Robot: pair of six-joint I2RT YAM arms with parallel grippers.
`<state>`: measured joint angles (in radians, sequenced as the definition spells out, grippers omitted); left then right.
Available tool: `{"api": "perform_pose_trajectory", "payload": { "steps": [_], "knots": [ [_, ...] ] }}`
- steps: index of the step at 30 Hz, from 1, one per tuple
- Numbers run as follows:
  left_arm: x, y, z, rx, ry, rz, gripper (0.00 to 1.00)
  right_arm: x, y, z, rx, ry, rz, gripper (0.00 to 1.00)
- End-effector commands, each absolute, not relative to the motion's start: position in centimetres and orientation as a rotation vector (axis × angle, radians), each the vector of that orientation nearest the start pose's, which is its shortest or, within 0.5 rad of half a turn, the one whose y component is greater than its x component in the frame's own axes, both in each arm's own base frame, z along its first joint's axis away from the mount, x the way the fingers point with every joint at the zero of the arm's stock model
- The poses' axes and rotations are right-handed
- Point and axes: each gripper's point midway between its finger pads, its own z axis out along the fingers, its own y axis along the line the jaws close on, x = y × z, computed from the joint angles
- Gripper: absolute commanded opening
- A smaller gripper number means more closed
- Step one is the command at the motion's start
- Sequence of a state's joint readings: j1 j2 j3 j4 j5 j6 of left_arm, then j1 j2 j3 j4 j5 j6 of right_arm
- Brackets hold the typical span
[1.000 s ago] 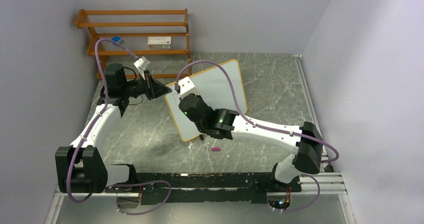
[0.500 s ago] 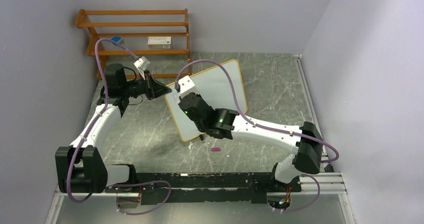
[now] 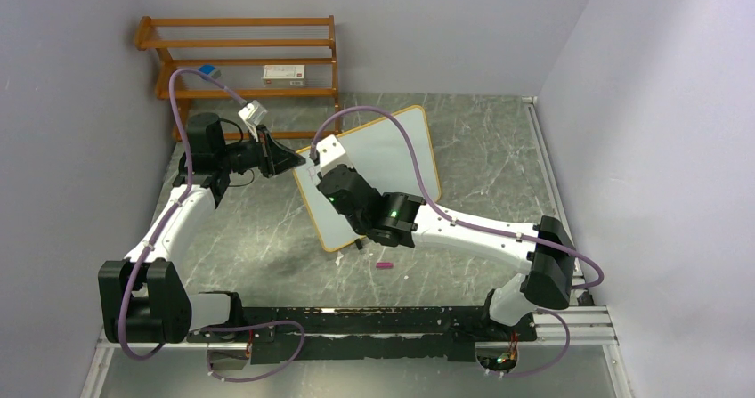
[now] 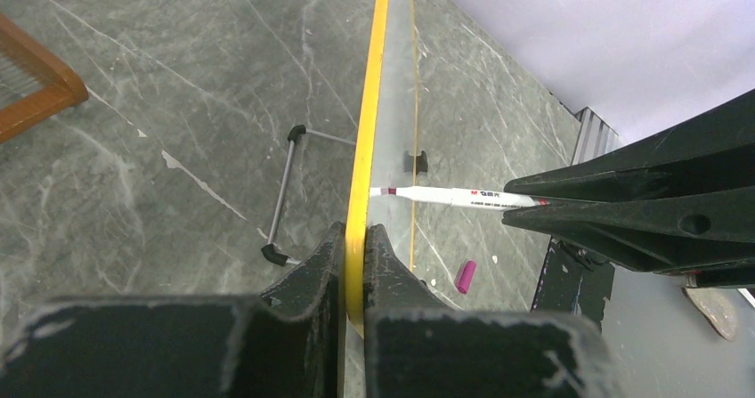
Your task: Write a sentence on the whiteboard
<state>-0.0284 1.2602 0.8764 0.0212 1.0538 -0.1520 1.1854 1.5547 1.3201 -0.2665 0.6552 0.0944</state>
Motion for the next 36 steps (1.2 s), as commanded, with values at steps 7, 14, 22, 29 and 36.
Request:
{"api": "perform_pose_trajectory", "payload": {
  "steps": [7,14,22,29,36],
  "knots": [
    [31.9,-16.5,23.5,0.653,1.772,-1.065,0.05,25.8,35.2,22.7,-0.669,1.903,0.109,0.0],
    [31.9,-16.5,23.5,0.654,1.771,-1.063,0.05,26.0,34.6,22.2,-0.656,1.913,0.067,0.0],
    [31.9,-16.5,23.5,0.653,1.772,-1.065,0.05,25.4,34.9,21.6,-0.681,1.938,0.102,0.0],
    [31.9,-16.5,23.5,0.653,1.772,-1.066,0.05,25.2,36.2,21.9,-0.695,1.926,0.176,0.0],
    [31.9,-16.5,23.5,0.654,1.771,-1.062,0.05,25.6,36.7,23.1,-0.661,1.89,0.196,0.0]
  ]
}}
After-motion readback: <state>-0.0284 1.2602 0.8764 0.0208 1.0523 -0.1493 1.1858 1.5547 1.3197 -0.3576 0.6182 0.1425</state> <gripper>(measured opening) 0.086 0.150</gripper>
